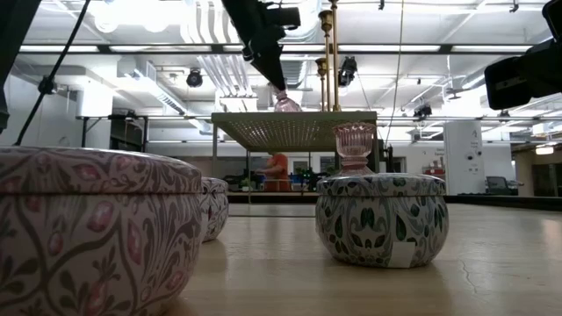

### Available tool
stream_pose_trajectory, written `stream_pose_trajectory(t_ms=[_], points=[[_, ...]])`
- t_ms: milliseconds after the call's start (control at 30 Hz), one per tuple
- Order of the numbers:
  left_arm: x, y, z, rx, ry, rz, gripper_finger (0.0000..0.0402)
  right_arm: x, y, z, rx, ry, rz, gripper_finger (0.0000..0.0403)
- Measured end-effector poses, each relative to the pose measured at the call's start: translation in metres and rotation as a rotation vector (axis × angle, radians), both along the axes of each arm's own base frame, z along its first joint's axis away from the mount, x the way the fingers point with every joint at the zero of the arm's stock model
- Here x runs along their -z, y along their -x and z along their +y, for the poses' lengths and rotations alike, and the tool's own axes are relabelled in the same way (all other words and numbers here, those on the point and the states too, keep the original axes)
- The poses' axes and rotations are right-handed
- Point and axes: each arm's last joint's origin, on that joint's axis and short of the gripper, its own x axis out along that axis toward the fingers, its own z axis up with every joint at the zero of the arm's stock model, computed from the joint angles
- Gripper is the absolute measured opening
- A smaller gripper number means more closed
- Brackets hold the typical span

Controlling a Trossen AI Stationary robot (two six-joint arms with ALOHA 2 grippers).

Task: Pick & Place candle stick holders
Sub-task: Put the bottom pink candle holder on the shelf aligned with other pink candle holder

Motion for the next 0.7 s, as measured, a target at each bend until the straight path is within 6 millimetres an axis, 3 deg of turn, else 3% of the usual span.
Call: stream_pose_trajectory(t_ms=[700], points=[[0.0047,-0.0004,0.001,0.016,-0.007,0.014,0.0062,0.0,0.0,0.0,0.0,0.0,0.0,0.0008]])
